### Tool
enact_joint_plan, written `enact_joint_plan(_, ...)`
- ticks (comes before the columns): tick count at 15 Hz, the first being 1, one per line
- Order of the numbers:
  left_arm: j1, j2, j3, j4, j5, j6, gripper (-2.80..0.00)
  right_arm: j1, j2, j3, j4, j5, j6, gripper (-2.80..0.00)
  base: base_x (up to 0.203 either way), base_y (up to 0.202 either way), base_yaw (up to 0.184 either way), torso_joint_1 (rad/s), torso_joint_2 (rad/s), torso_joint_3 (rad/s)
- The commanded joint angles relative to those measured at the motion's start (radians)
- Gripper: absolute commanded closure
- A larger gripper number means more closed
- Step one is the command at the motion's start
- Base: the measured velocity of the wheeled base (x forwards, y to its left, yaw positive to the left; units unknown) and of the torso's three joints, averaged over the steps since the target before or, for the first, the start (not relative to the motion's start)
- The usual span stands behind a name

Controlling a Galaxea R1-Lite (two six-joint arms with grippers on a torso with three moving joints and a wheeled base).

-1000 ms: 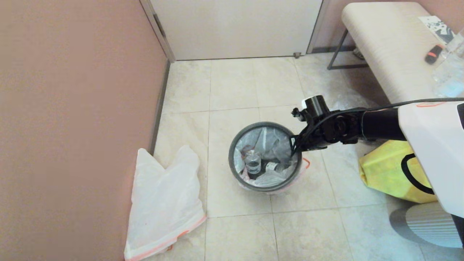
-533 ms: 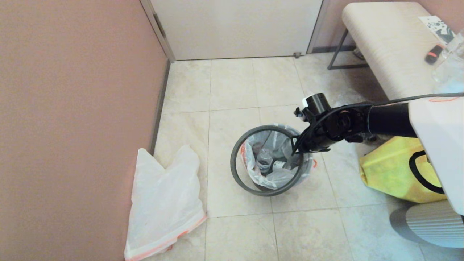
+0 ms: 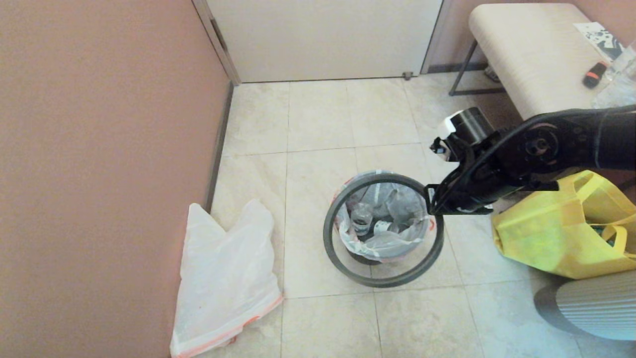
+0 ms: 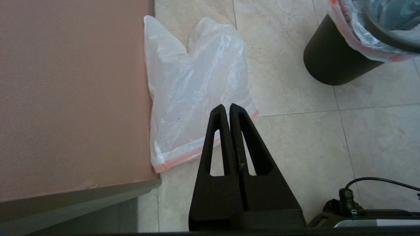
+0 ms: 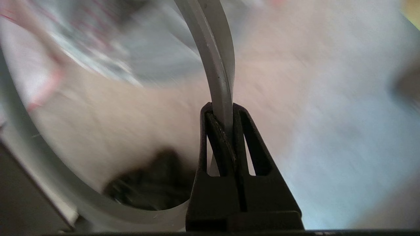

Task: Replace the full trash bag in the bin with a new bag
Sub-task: Place the trash can ring on the floor

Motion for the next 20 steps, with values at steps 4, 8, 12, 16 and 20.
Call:
enact_joint_plan(4,0.0,0.0,0.0,0.001,0.001,0.0,0.0,-0.082,-0.327,0.376,0.006,-0.061,0.005,0.0,0.0,0.0,0.0,0.0,0.0,0.0)
enact_joint_plan(8,0.0,0.0,0.0,0.001,0.001,0.0,0.0,-0.365,-0.342,0.545,-0.029,-0.063,-0.078,0.0,0.0,0.0,0.0,0.0,0.0,0.0)
enact_joint_plan(12,0.0,0.0,0.0,0.001,0.001,0.0,0.0,-0.654,-0.214,0.641,-0.234,0.014,-0.286,0.0,0.0,0.0,0.0,0.0,0.0,0.0)
enact_joint_plan(16,0.0,0.0,0.0,0.001,0.001,0.0,0.0,-0.729,0.029,0.638,-0.427,0.065,-0.43,0.0,0.0,0.0,0.0,0.0,0.0,0.0)
enact_joint_plan(20,0.0,0.0,0.0,0.001,0.001,0.0,0.0,-0.713,0.282,0.511,-0.572,0.069,-0.552,0.0,0.0,0.0,0.0,0.0,0.0,0.0)
